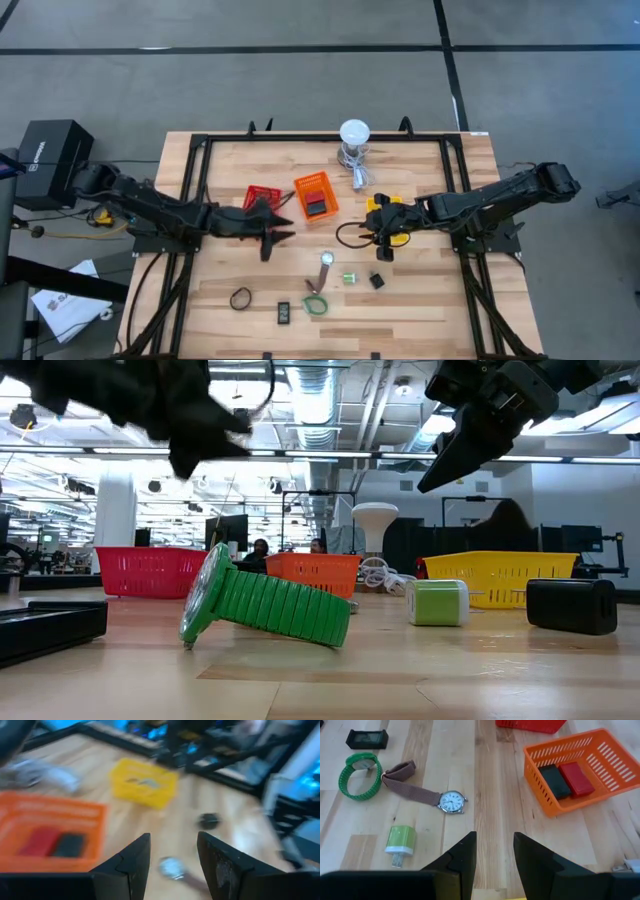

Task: Pick & Place Office items
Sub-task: Put the black digital clock into the orange bin

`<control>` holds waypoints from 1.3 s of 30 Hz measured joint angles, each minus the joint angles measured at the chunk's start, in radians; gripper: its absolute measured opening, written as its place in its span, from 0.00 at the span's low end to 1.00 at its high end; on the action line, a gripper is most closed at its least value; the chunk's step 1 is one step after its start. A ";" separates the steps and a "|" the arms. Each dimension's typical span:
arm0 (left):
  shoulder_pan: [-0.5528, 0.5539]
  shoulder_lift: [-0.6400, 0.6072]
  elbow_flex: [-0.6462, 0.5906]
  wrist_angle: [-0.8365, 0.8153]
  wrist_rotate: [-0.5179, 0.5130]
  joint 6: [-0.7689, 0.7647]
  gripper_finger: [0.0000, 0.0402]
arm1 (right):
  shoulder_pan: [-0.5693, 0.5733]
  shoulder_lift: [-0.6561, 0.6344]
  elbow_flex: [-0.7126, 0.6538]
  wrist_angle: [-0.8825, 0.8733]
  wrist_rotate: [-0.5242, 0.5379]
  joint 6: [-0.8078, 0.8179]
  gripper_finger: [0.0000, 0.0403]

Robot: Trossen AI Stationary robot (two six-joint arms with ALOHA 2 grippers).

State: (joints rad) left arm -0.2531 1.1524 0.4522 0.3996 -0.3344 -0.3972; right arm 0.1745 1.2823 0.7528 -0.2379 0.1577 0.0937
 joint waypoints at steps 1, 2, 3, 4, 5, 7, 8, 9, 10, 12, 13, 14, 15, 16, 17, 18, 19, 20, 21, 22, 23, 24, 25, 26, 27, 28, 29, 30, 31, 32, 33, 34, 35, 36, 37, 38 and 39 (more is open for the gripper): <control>-0.023 0.012 0.024 0.001 0.000 0.005 0.40 | 0.000 0.000 0.000 0.000 0.000 0.000 0.30; -0.044 0.027 0.052 0.001 0.001 0.020 0.40 | 0.000 0.000 0.000 0.001 0.000 0.000 0.30; -0.065 0.045 0.083 -0.008 0.001 0.035 0.40 | 0.000 0.000 0.000 0.002 0.000 0.000 0.30; -0.080 0.069 0.122 -0.021 0.001 0.056 0.40 | 0.000 0.000 0.000 0.005 0.000 0.000 0.30; -0.094 0.096 0.164 -0.037 0.001 0.073 0.40 | 0.000 0.000 0.000 0.008 0.000 0.000 0.30; -0.113 0.151 0.262 -0.112 0.001 0.083 0.40 | 0.000 0.000 0.000 0.010 0.000 0.000 0.30; -0.122 0.180 0.312 -0.175 0.001 0.077 0.40 | 0.000 0.000 0.000 0.009 0.000 0.000 0.30; -0.128 0.214 0.370 -0.244 0.001 0.065 0.40 | 0.000 0.000 0.000 0.009 0.000 0.000 0.30; -0.131 0.246 0.427 -0.314 0.001 0.046 0.40 | 0.000 0.000 0.000 0.009 0.000 0.000 0.30; -0.144 0.310 0.536 -0.468 0.001 -0.018 0.40 | 0.000 0.000 0.000 0.008 0.000 0.000 0.30; -0.152 0.344 0.591 -0.532 0.001 -0.056 0.40 | 0.000 0.000 0.000 0.005 0.000 0.000 0.30; -0.159 0.375 0.641 -0.595 0.003 -0.099 0.40 | 0.000 0.000 0.000 0.003 0.000 0.000 0.30; -0.166 0.406 0.688 -0.652 0.013 -0.140 0.40 | 0.000 0.000 0.000 0.001 0.000 0.000 0.30; -0.174 0.435 0.731 -0.700 0.031 -0.186 0.40 | 0.000 0.000 0.000 -0.005 0.000 0.000 0.30; -0.181 0.461 0.766 -0.736 0.049 -0.233 0.40 | 0.000 0.000 0.000 -0.012 0.000 0.000 0.30; -0.189 0.484 0.793 -0.763 0.067 -0.279 0.40 | 0.000 0.000 0.000 -0.018 0.000 0.000 0.30; -0.198 0.501 0.809 -0.784 0.081 -0.315 0.40 | 0.000 0.000 0.000 -0.022 0.000 0.000 0.30; -0.205 0.514 0.814 -0.791 0.103 -0.351 0.40 | 0.000 0.000 0.000 -0.026 0.000 0.000 0.30; -0.212 0.525 0.815 -0.792 0.123 -0.387 0.40 | 0.001 0.000 0.000 -0.028 0.000 0.000 0.30; -0.221 0.538 0.815 -0.795 0.136 -0.430 0.40 | 0.001 0.000 0.000 -0.029 0.000 0.000 0.30; -0.229 0.552 0.815 -0.797 0.143 -0.475 0.40 | 0.002 0.000 0.000 -0.032 0.000 0.000 0.30; -0.240 0.567 0.815 -0.798 0.157 -0.519 0.40 | 0.003 0.000 0.000 -0.034 0.000 0.000 0.30; -0.251 0.580 0.815 -0.800 0.179 -0.556 0.41 | 0.003 0.000 0.000 -0.035 0.000 0.001 0.30; -0.262 0.591 0.815 -0.801 0.210 -0.599 0.42 | 0.003 0.000 0.000 -0.036 0.000 0.000 0.30; -0.273 0.603 0.815 -0.800 0.240 -0.649 0.44 | 0.003 0.000 0.000 -0.041 0.000 0.000 0.30; -0.285 0.616 0.815 -0.801 0.262 -0.698 0.45 | 0.003 0.000 0.000 -0.045 0.000 0.000 0.30; -0.297 0.628 0.815 -0.805 0.286 -0.744 0.47 | 0.003 0.000 0.000 -0.046 0.000 0.000 0.30; -0.308 0.640 0.814 -0.807 0.309 -0.787 0.49 | 0.003 0.000 0.000 -0.046 0.000 -0.007 0.30; -0.318 0.651 0.814 -0.805 0.334 -0.831 0.50 | 0.002 0.000 0.000 -0.045 0.000 -0.022 0.30; -0.327 0.662 0.814 -0.805 0.359 -0.873 0.52 | 0.002 0.000 0.000 -0.046 -0.001 -0.040 0.30; -0.336 0.672 0.814 -0.807 0.383 -0.909 0.54 | 0.002 0.000 0.000 -0.045 -0.001 -0.056 0.30; -0.343 0.682 0.814 -0.806 0.406 -0.945 0.56 | 0.002 0.000 0.000 -0.044 -0.001 -0.071 0.30; -0.349 0.692 0.814 -0.810 0.421 -0.970 0.57 | 0.000 0.000 0.000 -0.044 -0.001 -0.081 0.30; -0.355 0.697 0.814 -0.818 0.434 -0.988 0.59 | -0.002 0.000 0.000 -0.043 -0.001 -0.096 0.30; -0.359 0.700 0.814 -0.831 0.444 -1.006 0.60 | -0.006 0.000 0.000 -0.041 -0.001 -0.109 0.30; -0.363 0.704 0.814 -0.847 0.448 -1.026 0.61 | -0.010 0.000 0.000 -0.038 -0.002 -0.124 0.30; -0.364 0.710 0.814 -0.867 0.449 -1.050 0.62 | -0.016 0.000 0.000 -0.036 -0.002 -0.137 0.30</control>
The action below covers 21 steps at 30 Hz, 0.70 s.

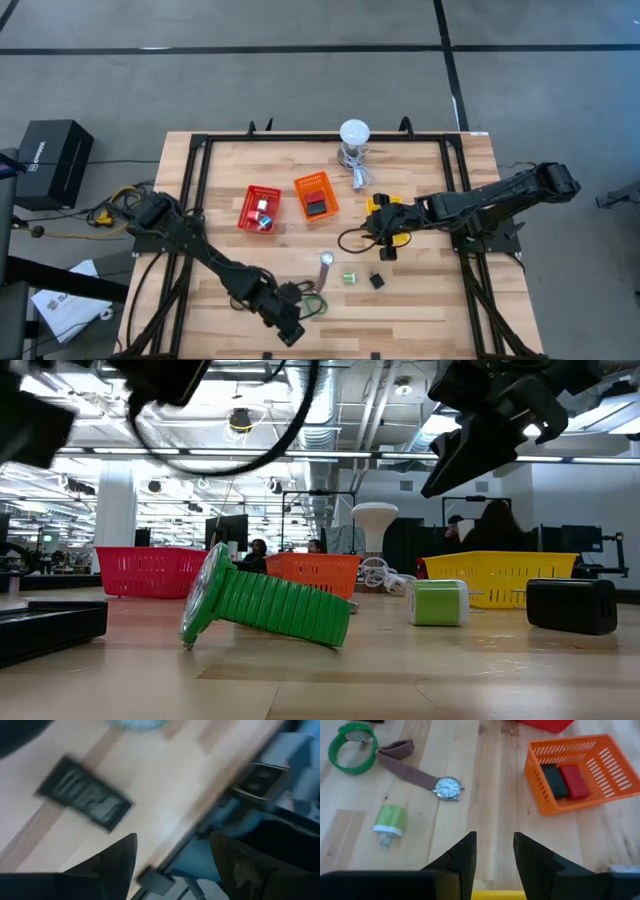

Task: Pick & Place Office items
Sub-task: Put the black digital clock into the orange bin

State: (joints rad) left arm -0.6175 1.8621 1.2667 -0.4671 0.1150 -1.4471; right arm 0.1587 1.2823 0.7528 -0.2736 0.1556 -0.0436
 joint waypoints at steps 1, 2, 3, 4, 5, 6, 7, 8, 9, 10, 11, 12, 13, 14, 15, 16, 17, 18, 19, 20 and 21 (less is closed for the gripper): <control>0.000 0.003 -0.001 -0.031 0.000 -0.028 0.62 | -0.006 0.000 0.000 0.003 0.000 -0.011 0.30; 0.000 0.004 -0.009 -0.062 -0.001 -0.063 0.62 | -0.012 0.000 0.000 0.007 0.000 -0.017 0.30; 0.002 0.003 -0.022 -0.077 -0.004 -0.099 0.62 | -0.020 0.000 0.000 0.015 0.000 -0.018 0.30; 0.005 0.003 -0.039 -0.073 -0.016 -0.141 0.62 | -0.028 0.000 0.000 0.023 0.000 -0.018 0.30; 0.007 0.003 -0.056 -0.071 -0.027 -0.187 0.62 | -0.037 0.000 0.000 0.028 0.000 -0.018 0.30; 0.008 0.003 -0.071 -0.075 -0.031 -0.230 0.62 | -0.047 0.000 0.004 0.025 -0.001 -0.020 0.30; 0.008 0.003 -0.082 -0.075 -0.033 -0.259 0.61 | -0.056 0.000 0.010 0.022 -0.001 -0.020 0.30; 0.008 0.003 -0.092 -0.057 -0.035 -0.269 0.61 | -0.067 0.000 0.016 0.022 -0.001 -0.020 0.30; 0.008 0.004 -0.099 -0.032 -0.039 -0.284 0.61 | -0.079 0.000 0.022 0.023 0.000 -0.021 0.30; 0.008 0.004 -0.106 -0.012 -0.047 -0.292 0.61 | -0.089 0.000 0.027 0.022 -0.001 -0.024 0.30; 0.007 0.004 -0.109 -0.004 -0.060 -0.297 0.60 | -0.099 0.000 0.032 0.022 -0.001 -0.037 0.30; 0.007 0.004 -0.110 0.004 -0.077 -0.307 0.60 | -0.108 0.000 0.037 0.022 -0.001 -0.052 0.30; 0.007 0.004 -0.109 0.011 -0.087 -0.317 0.60 | -0.117 0.000 0.041 0.023 -0.001 -0.067 0.30; 0.007 0.004 -0.108 0.012 -0.091 -0.321 0.60 | -0.125 0.000 0.044 0.026 -0.001 -0.077 0.30; 0.007 0.004 -0.109 0.010 -0.093 -0.323 0.60 | -0.132 0.000 0.044 0.031 -0.001 -0.086 0.30; 0.007 0.004 -0.109 0.008 -0.093 -0.324 0.61 | -0.138 0.000 0.044 0.030 -0.001 -0.090 0.30; 0.007 0.004 -0.109 0.008 -0.094 -0.329 0.61 | -0.144 0.000 0.044 0.028 -0.001 -0.091 0.30; 0.008 0.004 -0.109 0.011 -0.097 -0.341 0.61 | -0.151 0.000 0.044 0.027 -0.001 -0.091 0.30; 0.008 0.004 -0.109 0.011 -0.103 -0.352 0.62 | -0.156 0.000 0.044 0.027 -0.001 -0.091 0.30; 0.008 0.004 -0.109 0.011 -0.108 -0.366 0.62 | -0.162 0.000 0.044 0.027 -0.001 -0.091 0.30; 0.008 0.004 -0.109 0.011 -0.110 -0.374 0.62 | -0.167 0.000 0.044 0.027 -0.001 -0.094 0.30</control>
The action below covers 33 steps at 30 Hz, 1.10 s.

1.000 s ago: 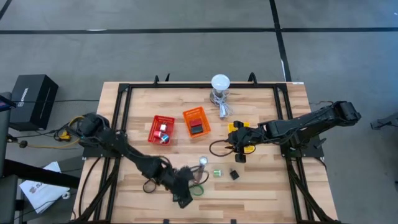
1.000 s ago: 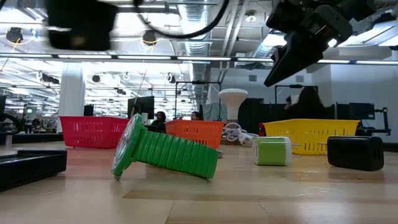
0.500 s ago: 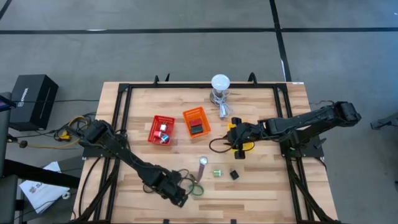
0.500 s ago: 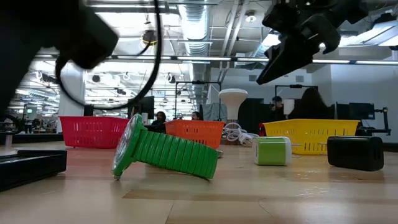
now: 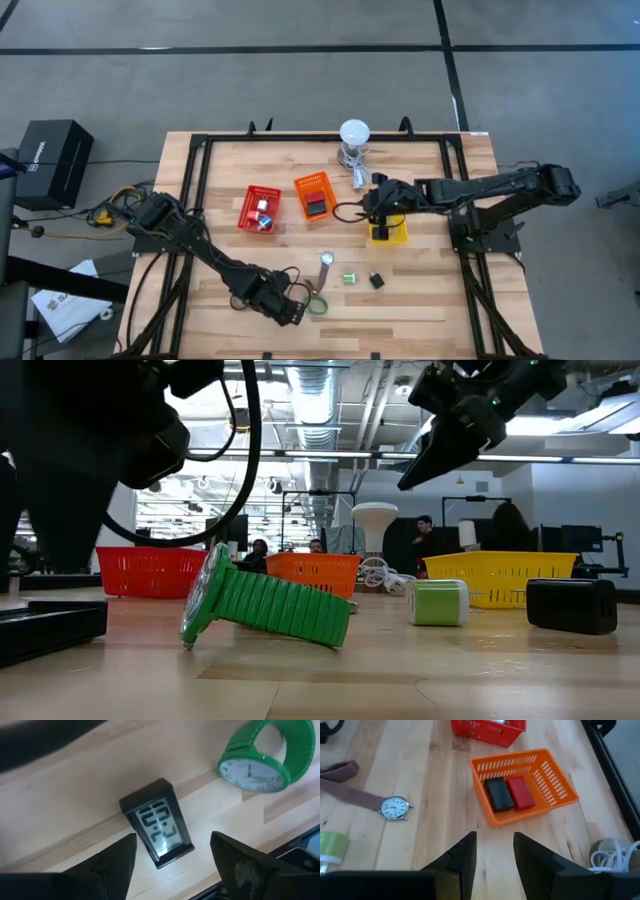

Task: Pick & Place Office items
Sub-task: Put the black digital clock into the orange bin

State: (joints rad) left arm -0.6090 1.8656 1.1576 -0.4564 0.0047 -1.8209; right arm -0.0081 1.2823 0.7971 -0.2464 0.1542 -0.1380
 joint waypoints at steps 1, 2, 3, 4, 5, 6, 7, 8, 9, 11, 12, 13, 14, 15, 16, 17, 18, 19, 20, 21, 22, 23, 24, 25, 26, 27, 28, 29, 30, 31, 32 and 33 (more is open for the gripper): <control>0.000 0.000 0.000 0.001 -0.003 -0.009 0.63 | -0.004 0.000 0.000 0.000 0.000 -0.003 0.30; 0.000 0.001 -0.004 0.007 -0.005 -0.018 0.63 | -0.009 0.000 0.000 0.000 0.000 -0.004 0.30; 0.000 0.005 -0.009 0.009 -0.005 -0.025 0.62 | -0.013 0.000 0.000 0.000 0.000 -0.004 0.30; 0.000 0.009 -0.017 0.010 -0.004 -0.033 0.62 | -0.015 0.000 0.000 0.000 0.000 -0.004 0.30; 0.000 0.011 -0.027 0.007 0.004 -0.045 0.62 | -0.017 0.000 0.000 -0.001 0.000 -0.004 0.30; 0.000 0.011 -0.034 0.007 0.011 -0.047 0.62 | -0.018 0.000 0.000 0.000 0.000 -0.004 0.30; -0.001 0.011 -0.039 0.013 0.011 -0.047 0.62 | -0.021 0.000 0.000 -0.001 0.000 -0.004 0.30; -0.002 0.011 -0.042 0.023 0.009 -0.047 0.63 | -0.022 0.000 0.000 -0.003 0.000 -0.004 0.30; -0.002 0.011 -0.045 0.026 0.006 -0.047 0.62 | -0.022 0.000 0.000 -0.003 0.000 -0.004 0.30; 0.001 0.010 -0.046 0.027 0.004 -0.043 0.62 | -0.021 0.000 0.000 -0.003 0.000 -0.004 0.30; 0.002 0.010 -0.047 0.028 0.004 -0.037 0.62 | -0.021 0.000 0.000 -0.003 0.000 -0.004 0.30; 0.003 0.009 -0.050 0.029 0.005 -0.032 0.62 | -0.021 0.000 0.000 -0.003 0.000 -0.004 0.30; 0.003 0.008 -0.055 0.032 0.005 -0.027 0.61 | -0.021 0.000 0.000 -0.003 0.000 -0.004 0.30; 0.003 0.006 -0.061 0.035 0.005 -0.027 0.61 | -0.021 0.000 0.000 -0.003 0.000 -0.004 0.30; 0.003 0.005 -0.067 0.038 0.007 -0.027 0.60 | -0.021 0.000 0.000 -0.003 0.000 -0.004 0.30; 0.003 0.004 -0.073 0.041 0.013 -0.025 0.59 | -0.021 0.000 0.000 -0.003 0.000 -0.004 0.30; 0.003 0.004 -0.081 0.041 0.022 -0.024 0.59 | -0.020 0.000 0.000 -0.003 0.000 -0.003 0.30; 0.003 0.004 -0.086 0.038 0.030 -0.023 0.58 | -0.020 0.000 0.000 -0.003 0.000 -0.003 0.30; 0.004 0.003 -0.089 0.038 0.031 -0.020 0.57 | -0.020 0.000 0.000 -0.003 0.000 -0.003 0.30; 0.004 0.003 -0.089 0.037 0.027 -0.018 0.56 | -0.020 0.000 0.000 -0.003 0.000 -0.003 0.30; 0.004 0.001 -0.090 0.036 0.018 -0.016 0.55 | -0.020 0.000 -0.001 -0.003 0.000 -0.003 0.30; 0.007 0.001 -0.091 0.035 0.009 -0.014 0.54 | -0.020 0.000 -0.001 -0.003 0.000 -0.003 0.30; 0.010 0.001 -0.090 0.034 0.006 -0.005 0.54 | -0.020 0.000 -0.001 -0.003 -0.001 -0.003 0.30; 0.016 -0.003 -0.091 0.033 0.011 0.007 0.53 | -0.020 0.000 -0.001 -0.003 -0.001 -0.001 0.30; 0.020 -0.010 -0.091 0.032 0.011 0.022 0.52 | -0.020 0.000 -0.001 -0.003 -0.001 -0.001 0.30; 0.025 -0.015 -0.093 0.022 0.004 0.037 0.51 | -0.020 0.000 -0.001 -0.003 -0.001 -0.001 0.30; 0.030 -0.017 -0.093 0.017 -0.001 0.048 0.51 | -0.020 0.000 -0.001 -0.004 -0.001 -0.001 0.30; 0.033 -0.022 -0.093 0.010 -0.013 0.059 0.50 | -0.020 0.000 -0.001 -0.004 -0.001 -0.001 0.30; 0.035 -0.025 -0.094 -0.001 -0.035 0.069 0.49 | -0.020 0.000 -0.002 -0.005 -0.001 -0.001 0.30; 0.041 -0.025 -0.094 -0.004 -0.032 0.073 0.48 | -0.020 0.000 -0.002 -0.004 -0.001 -0.001 0.30; 0.042 -0.025 -0.094 -0.004 -0.029 0.081 0.48 | -0.020 0.000 -0.002 -0.006 -0.001 -0.001 0.30; 0.042 -0.025 -0.095 -0.003 -0.027 0.090 0.47 | -0.020 0.000 -0.002 -0.006 -0.001 -0.001 0.30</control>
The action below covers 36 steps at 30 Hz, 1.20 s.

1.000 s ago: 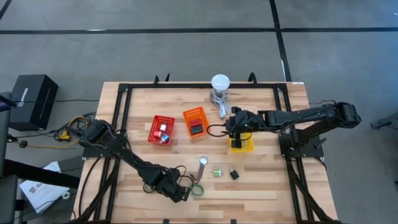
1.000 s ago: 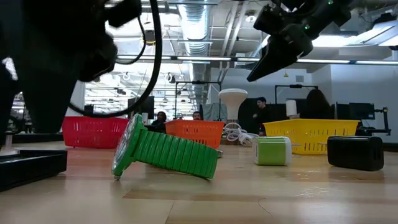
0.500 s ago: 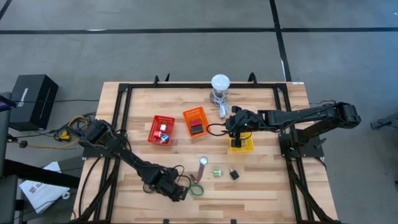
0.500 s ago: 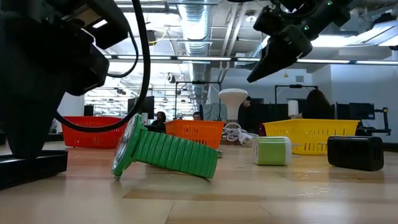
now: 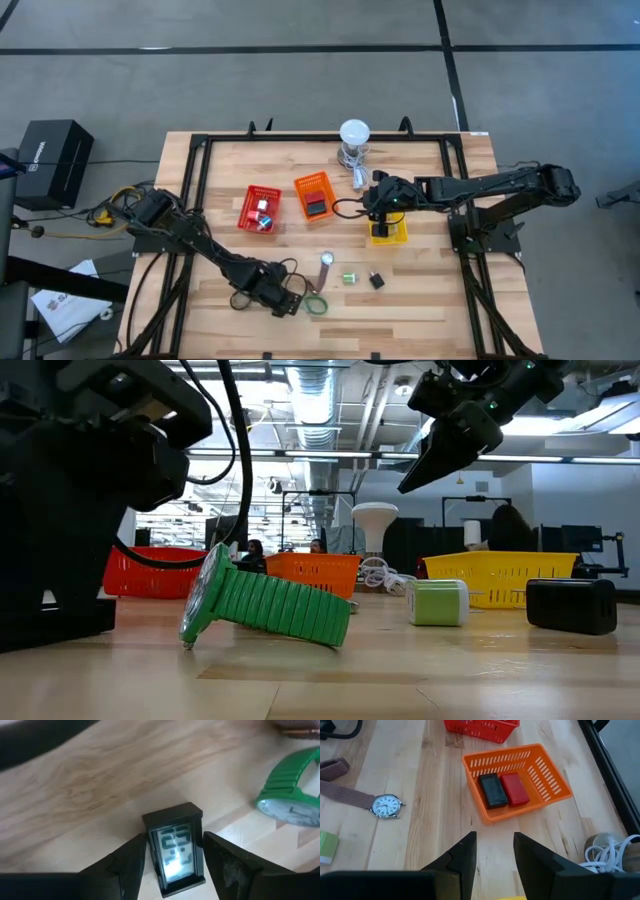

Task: Pick & Place Office items
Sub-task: Put the black digital clock into the orange bin

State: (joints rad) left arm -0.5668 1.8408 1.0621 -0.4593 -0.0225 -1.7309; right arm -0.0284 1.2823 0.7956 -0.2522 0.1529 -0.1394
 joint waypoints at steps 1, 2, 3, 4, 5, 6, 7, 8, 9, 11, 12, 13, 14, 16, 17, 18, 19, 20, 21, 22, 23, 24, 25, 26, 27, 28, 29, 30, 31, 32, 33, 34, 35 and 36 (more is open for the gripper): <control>0.000 -0.001 -0.003 0.003 0.001 0.004 0.47 | 0.000 0.000 0.000 0.001 -0.002 0.000 0.30; 0.000 -0.002 -0.006 0.005 0.003 0.005 0.47 | 0.001 0.000 0.000 0.000 -0.002 0.000 0.30; 0.000 -0.003 -0.010 0.008 0.005 0.005 0.47 | 0.001 0.000 0.000 -0.001 -0.006 0.000 0.30; 0.000 -0.004 -0.012 0.009 0.006 0.005 0.47 | 0.001 0.000 0.000 -0.001 -0.019 0.000 0.30; 0.000 -0.004 -0.013 0.011 0.006 0.007 0.48 | 0.001 0.000 0.000 0.000 -0.035 0.000 0.30; 0.000 -0.004 -0.013 0.011 0.006 0.015 0.49 | 0.001 0.000 0.000 0.000 -0.050 0.000 0.30; 0.000 -0.004 -0.013 0.013 0.009 0.038 0.50 | 0.001 0.000 0.000 -0.001 -0.063 -0.001 0.30; 0.000 -0.004 -0.014 0.014 0.012 0.070 0.50 | 0.001 0.000 0.000 -0.001 -0.077 -0.001 0.30; -0.001 -0.004 -0.014 0.015 0.012 0.098 0.51 | 0.001 0.000 0.000 0.000 -0.086 -0.001 0.30; -0.001 -0.004 -0.013 0.018 0.014 0.147 0.54 | 0.001 0.000 0.000 -0.001 -0.100 -0.002 0.30; -0.001 -0.004 -0.014 0.020 0.016 0.170 0.55 | 0.001 0.000 0.000 0.000 -0.102 -0.002 0.30; -0.001 -0.004 -0.013 0.021 0.019 0.184 0.56 | 0.001 0.000 0.000 -0.001 -0.102 -0.002 0.30; -0.001 -0.004 -0.014 0.023 0.020 0.187 0.58 | 0.001 0.000 0.000 -0.001 -0.102 -0.002 0.30; -0.001 -0.004 -0.013 0.027 0.024 0.184 0.60 | 0.001 0.000 0.000 -0.001 -0.102 -0.002 0.30; -0.001 -0.004 -0.013 0.028 0.025 0.183 0.61 | 0.001 0.000 0.000 -0.001 -0.102 -0.002 0.30; -0.001 -0.001 -0.014 0.028 0.025 0.183 0.61 | 0.001 0.000 0.000 -0.001 -0.102 -0.002 0.30; -0.001 0.004 -0.013 0.028 0.026 0.183 0.61 | 0.001 0.000 0.000 -0.001 -0.102 -0.002 0.30; -0.001 0.009 -0.013 0.025 0.027 0.183 0.62 | 0.001 0.000 0.000 -0.001 -0.102 -0.002 0.30; -0.001 0.016 -0.013 0.024 0.027 0.183 0.61 | 0.001 0.000 0.000 -0.001 -0.102 -0.002 0.30; -0.001 0.024 -0.013 0.023 0.027 0.183 0.61 | 0.001 0.000 0.000 -0.001 -0.102 -0.002 0.30; -0.001 0.029 -0.012 0.022 0.028 0.183 0.60 | 0.001 0.000 0.000 -0.001 -0.101 -0.002 0.30; -0.001 0.031 -0.012 0.021 0.029 0.183 0.59 | 0.001 0.000 0.000 -0.001 -0.102 -0.002 0.30; -0.001 0.032 -0.012 0.020 0.030 0.183 0.59 | 0.001 0.000 0.000 -0.001 -0.102 -0.002 0.30; -0.001 0.032 -0.012 0.018 0.030 0.183 0.57 | 0.001 0.000 0.000 0.000 -0.102 -0.002 0.30; -0.001 0.032 -0.013 0.017 0.029 0.183 0.56 | 0.001 0.000 0.000 -0.001 -0.102 -0.002 0.30; -0.001 0.029 -0.013 0.013 0.029 0.183 0.55 | 0.001 0.000 0.000 -0.001 -0.102 -0.002 0.30; -0.001 0.029 -0.013 0.008 0.029 0.183 0.53 | 0.001 0.000 0.000 -0.001 -0.102 -0.002 0.30; -0.001 0.029 -0.013 0.002 0.029 0.181 0.51 | 0.001 0.000 0.000 -0.001 -0.101 -0.002 0.30; -0.001 0.029 -0.013 -0.004 0.030 0.180 0.48 | 0.001 0.000 0.000 -0.001 -0.102 -0.002 0.30; -0.001 0.029 -0.013 -0.008 0.036 0.180 0.46 | 0.001 0.000 0.000 -0.001 -0.102 -0.002 0.30; -0.001 0.029 -0.012 -0.011 0.050 0.180 0.44 | 0.001 0.000 0.000 0.000 -0.102 -0.002 0.30; -0.001 0.029 -0.012 -0.012 0.065 0.179 0.41 | 0.001 0.000 0.000 -0.001 -0.102 -0.002 0.30; 0.001 0.026 -0.013 -0.013 0.077 0.179 0.40 | 0.001 0.000 0.000 -0.001 -0.102 -0.002 0.30; 0.001 0.020 -0.013 -0.015 0.082 0.179 0.38 | 0.001 0.000 0.000 -0.001 -0.102 -0.002 0.30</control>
State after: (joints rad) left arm -0.5659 1.8605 1.0490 -0.4740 0.0599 -1.5519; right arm -0.0277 1.2823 0.7956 -0.2527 0.0511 -0.1417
